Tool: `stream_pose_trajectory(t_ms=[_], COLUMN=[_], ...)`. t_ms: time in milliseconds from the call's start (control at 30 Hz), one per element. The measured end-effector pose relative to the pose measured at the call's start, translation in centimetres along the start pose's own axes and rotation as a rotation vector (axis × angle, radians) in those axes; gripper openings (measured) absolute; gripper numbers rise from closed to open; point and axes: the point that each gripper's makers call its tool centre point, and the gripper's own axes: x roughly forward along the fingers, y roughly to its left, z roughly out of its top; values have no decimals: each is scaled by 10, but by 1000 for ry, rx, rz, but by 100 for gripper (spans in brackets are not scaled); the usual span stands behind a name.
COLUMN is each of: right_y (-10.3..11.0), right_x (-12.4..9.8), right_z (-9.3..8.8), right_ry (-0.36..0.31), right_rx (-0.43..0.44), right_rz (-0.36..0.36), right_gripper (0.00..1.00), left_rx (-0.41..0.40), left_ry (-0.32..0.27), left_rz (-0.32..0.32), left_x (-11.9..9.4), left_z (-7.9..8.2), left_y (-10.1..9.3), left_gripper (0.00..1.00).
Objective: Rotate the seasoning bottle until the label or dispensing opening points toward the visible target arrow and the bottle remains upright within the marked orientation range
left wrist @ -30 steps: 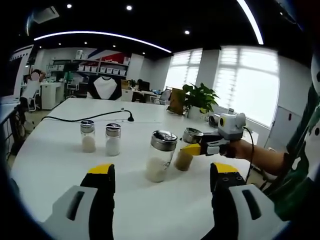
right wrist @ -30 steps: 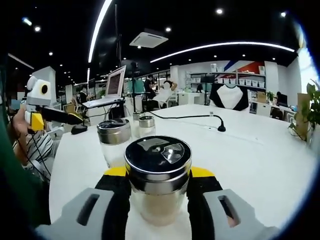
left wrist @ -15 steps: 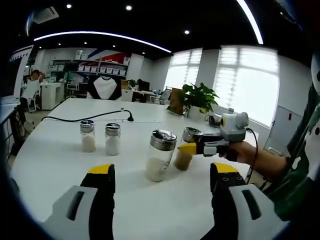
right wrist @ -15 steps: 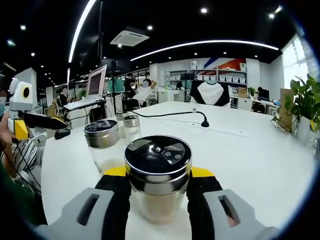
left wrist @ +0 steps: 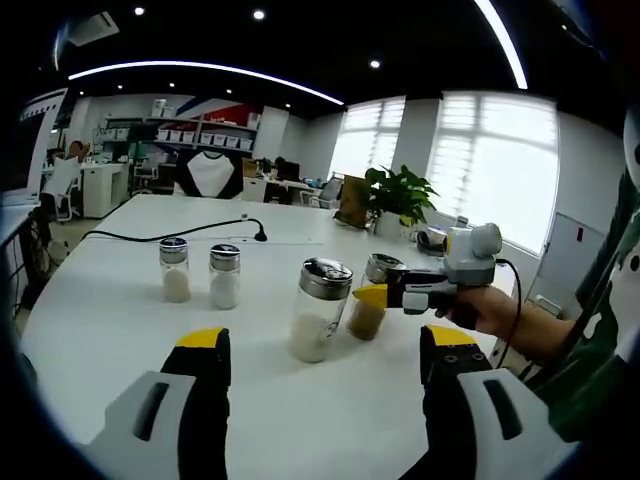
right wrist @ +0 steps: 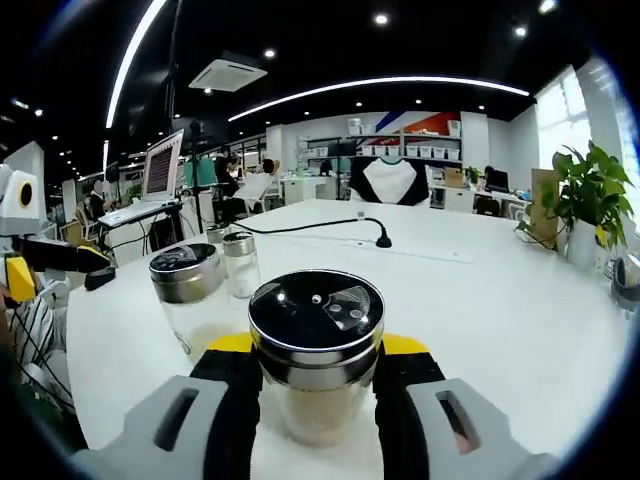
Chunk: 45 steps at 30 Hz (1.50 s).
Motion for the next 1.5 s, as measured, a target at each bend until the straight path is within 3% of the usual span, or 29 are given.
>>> stream_pose_trajectory(t_ms=[100,800,1300,1367,1433,1500], right_y=[0,-4,-4,-6,-3,-5], right_x=[1,0,0,2,2,1], right_z=[0,-1,-1,0,4,5], right_ry=[-1,9,17,37,10,4], right_rx=[3,56,54,-34,9,24], right_rz=[-12,-150,-150,-154,-132,-128], right_gripper=[42,42,43,46,57,62], left_rx=[46,36,30,30,30,29], left_ry=[-3,-1,6,8,9,10], left_rz=[26,24,20,19,19,19], left_x=[-2,-3,-1,-1,-1,-1], left_z=[4,3,2,2,2,1], left_y=[3,12,10,10,10,10], left_gripper=[81,81,81,81,81,81])
